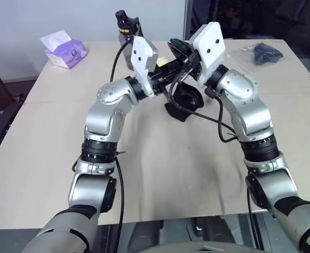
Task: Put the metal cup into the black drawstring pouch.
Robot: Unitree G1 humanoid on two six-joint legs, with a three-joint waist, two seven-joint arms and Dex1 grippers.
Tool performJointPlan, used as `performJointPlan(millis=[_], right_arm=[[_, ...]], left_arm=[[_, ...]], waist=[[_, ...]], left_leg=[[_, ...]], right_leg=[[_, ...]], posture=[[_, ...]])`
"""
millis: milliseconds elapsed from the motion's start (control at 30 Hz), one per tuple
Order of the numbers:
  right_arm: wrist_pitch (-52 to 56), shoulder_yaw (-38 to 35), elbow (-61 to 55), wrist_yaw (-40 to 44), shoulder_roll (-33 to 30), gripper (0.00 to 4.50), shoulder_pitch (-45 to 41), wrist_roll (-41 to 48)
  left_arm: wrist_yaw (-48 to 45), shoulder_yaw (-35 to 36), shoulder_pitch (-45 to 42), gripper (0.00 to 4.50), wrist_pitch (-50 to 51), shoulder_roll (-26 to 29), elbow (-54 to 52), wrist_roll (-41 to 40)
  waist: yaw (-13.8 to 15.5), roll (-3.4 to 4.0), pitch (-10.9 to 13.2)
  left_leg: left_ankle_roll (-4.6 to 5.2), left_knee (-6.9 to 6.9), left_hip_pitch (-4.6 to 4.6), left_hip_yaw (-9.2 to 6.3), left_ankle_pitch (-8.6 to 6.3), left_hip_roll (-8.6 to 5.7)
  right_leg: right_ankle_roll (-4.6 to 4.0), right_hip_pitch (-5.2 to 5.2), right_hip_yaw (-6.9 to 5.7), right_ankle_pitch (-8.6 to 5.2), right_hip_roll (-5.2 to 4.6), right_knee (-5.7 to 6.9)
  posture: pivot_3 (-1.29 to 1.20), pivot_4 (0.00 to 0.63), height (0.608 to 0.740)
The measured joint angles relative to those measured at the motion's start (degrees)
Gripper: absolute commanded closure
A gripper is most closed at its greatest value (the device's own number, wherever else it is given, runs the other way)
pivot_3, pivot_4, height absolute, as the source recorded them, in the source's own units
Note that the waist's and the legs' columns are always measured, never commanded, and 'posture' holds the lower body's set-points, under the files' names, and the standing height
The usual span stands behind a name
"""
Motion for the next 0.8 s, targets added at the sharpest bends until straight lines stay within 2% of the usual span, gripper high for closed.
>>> performJointPlan(millis=[233, 433, 500, 633, 700, 733, 800], right_arm=[[-3.5, -17.1, 2.2, -11.3, 8.8, 4.5, -11.4, 14.9], [-3.4, -20.8, 3.6, -15.5, 10.2, 4.5, -12.2, 22.1], [-3.3, -18.5, 3.4, -13.8, 8.2, 4.5, -11.8, 20.9], [-4.9, -13.4, -0.1, -9.0, 2.0, 4.5, -9.3, 15.9], [-4.5, -10.3, -0.9, -4.9, -1.1, 4.5, -5.6, 14.7], [-3.3, -8.3, -1.4, -1.8, -2.9, 4.04, -3.0, 14.5], [-0.4, -5.4, -1.8, 3.7, -6.6, 3.64, 1.4, 14.9]], left_arm=[[-0.9, -0.2, 3.2, 4.33, 1.6, -0.3, 0.1, -0.7], [-1.2, -0.2, 4.4, 4.33, 0.9, -0.9, -1.6, -2.0], [-2.1, -0.1, 5.2, 3.26, 2.6, -1.0, -2.7, -4.1], [-2.8, -0.1, 10.4, 1.63, 7.3, 0.1, -2.5, -5.1], [-0.7, 0.4, 10.7, 1.63, 8.4, 0.0, -2.8, -5.1], [0.5, 1.0, 10.8, 1.61, 9.0, -0.2, -3.7, -5.4], [1.2, 1.9, 12.0, 1.61, 10.5, -0.1, -6.6, -7.0]], waist=[[0.2, -0.03, 0.0], [0.0, 0.01, 0.0], [-0.2, 0.01, 0.0], [-1.0, 0.03, 0.0], [-1.0, 0.01, -0.1], [-1.0, 0.01, -0.1], [-1.0, 0.01, -0.1]], left_leg=[[-0.05, 0.01, -0.14, -0.06, 0.03, 0.04], [-0.03, 0.01, -0.1, 0.07, 0.02, 0.01], [-0.03, 0.01, -0.11, 0.06, 0.02, 0.02], [-0.02, -0.01, -0.14, 0.04, 0.02, 0.02], [-0.02, 0.04, -0.12, 0.06, 0.02, 0.02], [-0.02, 0.05, -0.1, 0.06, 0.02, 0.02], [-0.01, 0.07, -0.09, 0.06, 0.02, 0.03]], right_leg=[[-0.01, -0.24, -0.04, 0.0, 0.0, 0.22], [-0.01, -0.25, 0.07, 0.0, -0.02, 0.27], [-0.01, -0.26, 0.07, 0.0, 0.0, 0.28], [0.0, -0.26, 0.04, 0.0, 0.0, 0.27], [0.0, -0.24, 0.06, 0.0, -0.01, 0.25], [0.0, -0.23, 0.07, 0.0, -0.01, 0.27], [-0.01, -0.22, 0.07, 0.0, -0.01, 0.28]], posture=[[0.0, 0.15, 0.74], [0.0, 0.15, 0.74], [0.0, 0.15, 0.74], [0.0, 0.15, 0.74], [0.0, 0.15, 0.74], [0.0, 0.15, 0.74], [0.0, 0.15, 0.74]])
